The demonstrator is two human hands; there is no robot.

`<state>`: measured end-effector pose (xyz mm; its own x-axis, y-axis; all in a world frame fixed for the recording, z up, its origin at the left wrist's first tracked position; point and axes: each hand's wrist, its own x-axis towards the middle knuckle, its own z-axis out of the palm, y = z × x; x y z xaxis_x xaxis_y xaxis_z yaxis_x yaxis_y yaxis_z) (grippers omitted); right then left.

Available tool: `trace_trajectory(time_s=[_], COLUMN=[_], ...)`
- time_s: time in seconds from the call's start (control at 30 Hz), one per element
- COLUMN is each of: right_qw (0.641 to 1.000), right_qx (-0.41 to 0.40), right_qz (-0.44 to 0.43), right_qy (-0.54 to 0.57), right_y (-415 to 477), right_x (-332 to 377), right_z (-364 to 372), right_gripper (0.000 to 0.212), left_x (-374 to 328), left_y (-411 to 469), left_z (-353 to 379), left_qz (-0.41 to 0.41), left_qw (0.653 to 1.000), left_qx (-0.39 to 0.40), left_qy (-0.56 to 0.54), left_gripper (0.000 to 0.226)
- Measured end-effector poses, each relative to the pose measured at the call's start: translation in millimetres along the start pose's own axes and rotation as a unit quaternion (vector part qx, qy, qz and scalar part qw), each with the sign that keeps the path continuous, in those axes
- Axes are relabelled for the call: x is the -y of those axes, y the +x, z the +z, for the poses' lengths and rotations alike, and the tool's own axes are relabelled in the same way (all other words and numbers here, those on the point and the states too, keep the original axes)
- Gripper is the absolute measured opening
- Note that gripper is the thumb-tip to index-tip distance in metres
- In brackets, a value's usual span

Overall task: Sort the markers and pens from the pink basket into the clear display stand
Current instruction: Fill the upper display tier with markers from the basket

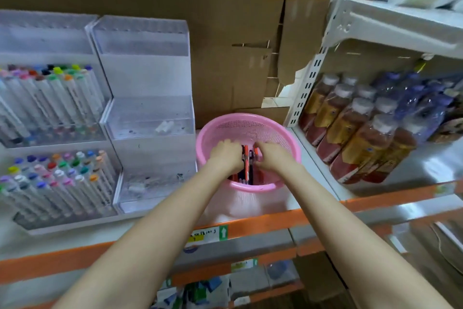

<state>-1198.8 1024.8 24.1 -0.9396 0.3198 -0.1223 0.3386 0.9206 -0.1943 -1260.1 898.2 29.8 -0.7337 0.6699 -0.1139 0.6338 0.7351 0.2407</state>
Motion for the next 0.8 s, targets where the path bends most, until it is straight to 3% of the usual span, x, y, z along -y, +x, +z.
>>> trace_trajectory(time_s=[0.1,0.27,0.53,0.8], right_qw=[0.999,0.998,0.980,0.955], right_qx=[0.021,0.026,0.062,0.102], right_qz=[0.020,0.017,0.058,0.094], right_qy=[0.017,0.059,0.177,0.261], right_y=[12,20,19,19], right_x=[-2,-2,-6,-8], right_z=[6,13,10,3], right_gripper=[0.024,0.028,0.027,0.018], left_x=[4,5,8,10], left_y=[7,13,13,7], left_z=[9,9,4,-3], left_qz=[-0.025,-0.044,-0.086,-0.126], left_qw=[0.999,0.995,0.983,0.967], left_qx=[0.032,0.049,0.074,0.062], left_qy=[-0.021,-0.069,-0.142,-0.214], left_gripper=[0.023,0.023,0.057,0.047])
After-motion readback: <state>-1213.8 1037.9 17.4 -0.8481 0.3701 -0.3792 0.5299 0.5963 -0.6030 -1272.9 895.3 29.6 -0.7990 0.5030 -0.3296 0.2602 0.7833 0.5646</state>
